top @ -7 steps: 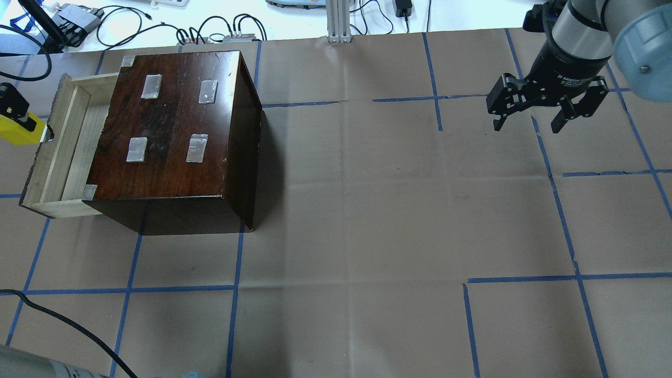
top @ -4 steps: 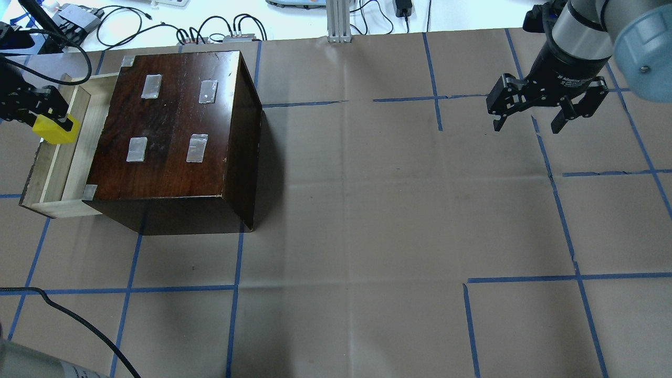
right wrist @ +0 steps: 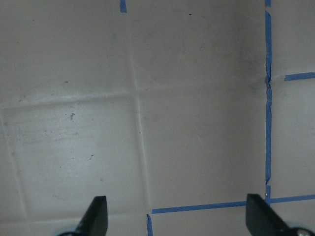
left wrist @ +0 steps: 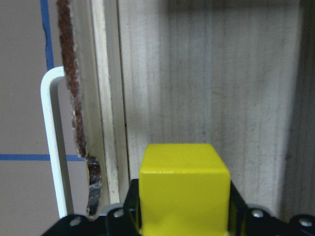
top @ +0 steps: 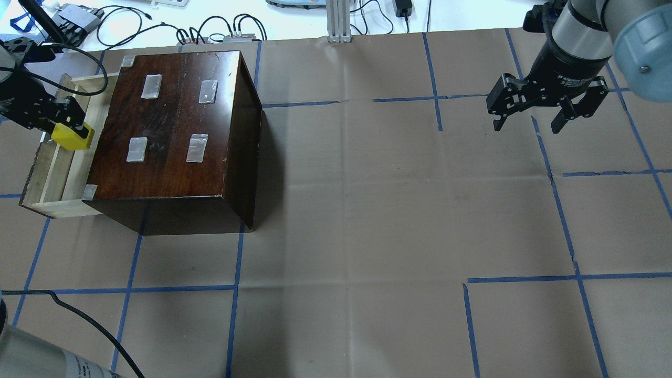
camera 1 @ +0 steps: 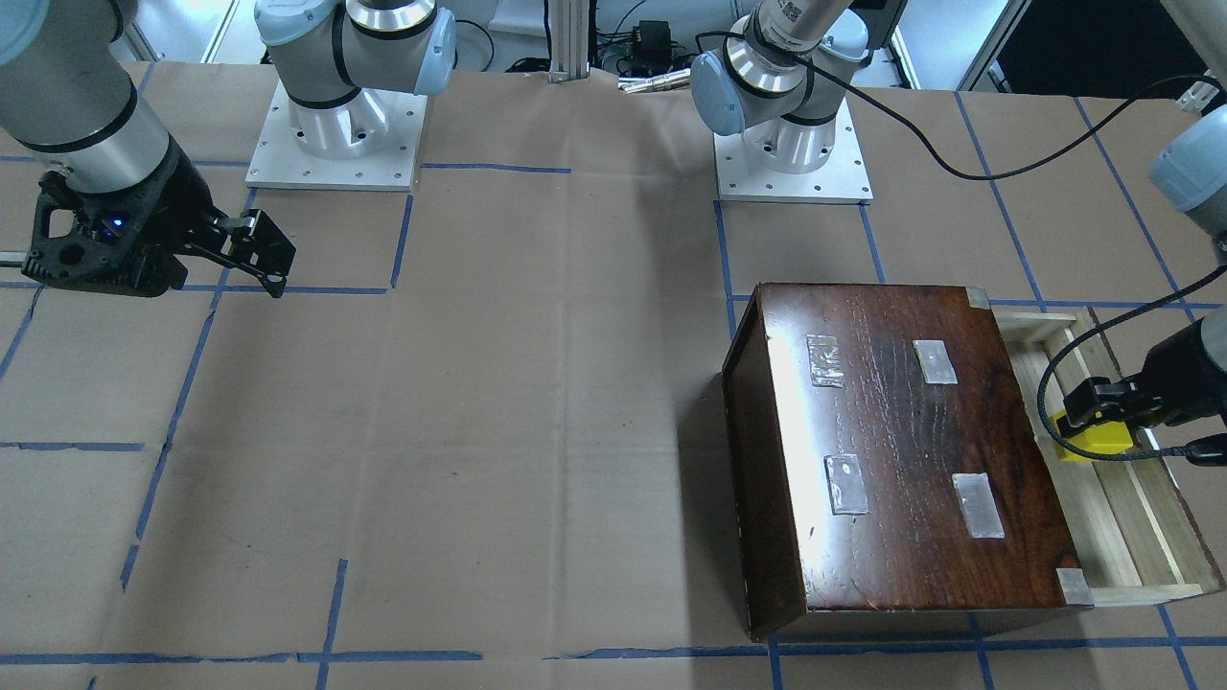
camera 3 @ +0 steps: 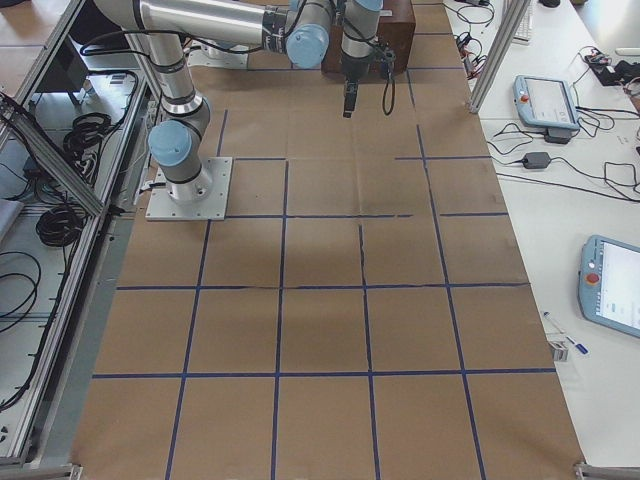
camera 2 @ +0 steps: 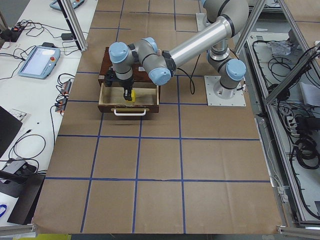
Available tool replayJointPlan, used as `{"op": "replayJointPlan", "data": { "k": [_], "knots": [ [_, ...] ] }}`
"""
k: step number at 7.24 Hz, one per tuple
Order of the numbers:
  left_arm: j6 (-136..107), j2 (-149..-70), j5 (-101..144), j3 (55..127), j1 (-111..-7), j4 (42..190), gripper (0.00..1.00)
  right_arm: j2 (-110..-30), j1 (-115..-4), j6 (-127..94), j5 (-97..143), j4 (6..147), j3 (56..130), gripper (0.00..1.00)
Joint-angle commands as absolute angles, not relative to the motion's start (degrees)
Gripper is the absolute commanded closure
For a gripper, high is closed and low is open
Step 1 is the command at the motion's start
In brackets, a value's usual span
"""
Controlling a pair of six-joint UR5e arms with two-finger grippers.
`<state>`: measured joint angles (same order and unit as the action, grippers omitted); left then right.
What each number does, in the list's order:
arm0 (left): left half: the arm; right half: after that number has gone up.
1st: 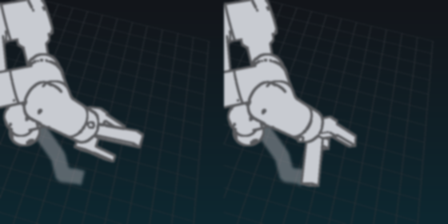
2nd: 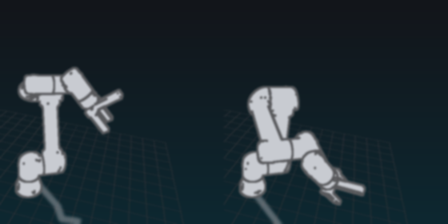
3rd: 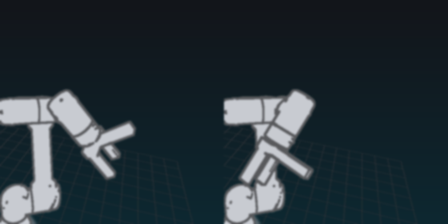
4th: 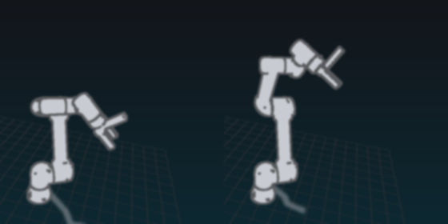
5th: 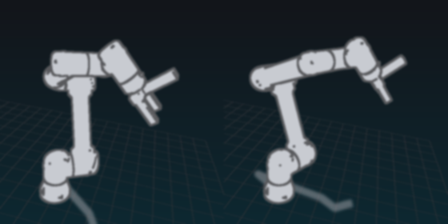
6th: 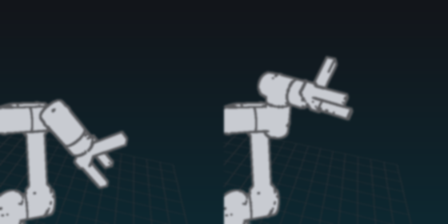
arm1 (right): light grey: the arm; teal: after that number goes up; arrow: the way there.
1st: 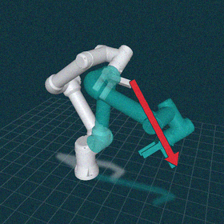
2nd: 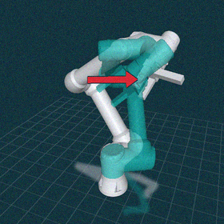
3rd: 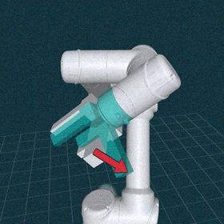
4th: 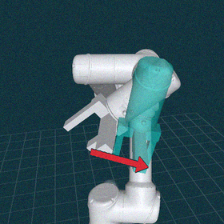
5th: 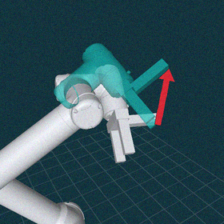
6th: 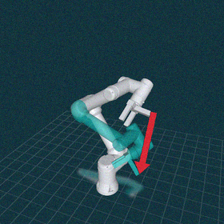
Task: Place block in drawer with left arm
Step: 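Lower the cube into the drawer and open the left gripper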
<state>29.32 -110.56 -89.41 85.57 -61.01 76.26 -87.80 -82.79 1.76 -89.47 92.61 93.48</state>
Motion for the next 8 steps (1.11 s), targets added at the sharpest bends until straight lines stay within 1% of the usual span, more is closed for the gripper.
{"op": "replayJointPlan", "data": {
  "k": [1, 2, 3, 6, 8],
  "knots": [
    [29.2, -110.9, -88.0, 85.6, -61.2, 76.2, 0.46, -87.8, -82.8, 1.8, -89.5, 92.6, 93.5, 0.00],
    [29.5, -110.8, -88.0, 85.5, -61.1, 75.7, 0.01, -87.8, -82.8, 1.8, -89.5, 92.6, 93.5, 0.00],
    [29.7, -110.7, -88.3, 84.6, -61.1, 75.4, 0.01, -87.8, -82.8, 1.8, -89.5, 92.6, 93.5, 0.00],
    [29.1, -104.6, -88.6, 84.3, -61.3, 77.2, 0.01, -87.8, -82.8, 1.8, -89.5, 92.6, 93.5, 0.00],
    [23.7, -99.3, -88.3, 84.7, -63.6, 82.8, 0.01, -87.8, -82.8, 1.8, -89.5, 92.6, 93.4, 0.00]
  ]
}}
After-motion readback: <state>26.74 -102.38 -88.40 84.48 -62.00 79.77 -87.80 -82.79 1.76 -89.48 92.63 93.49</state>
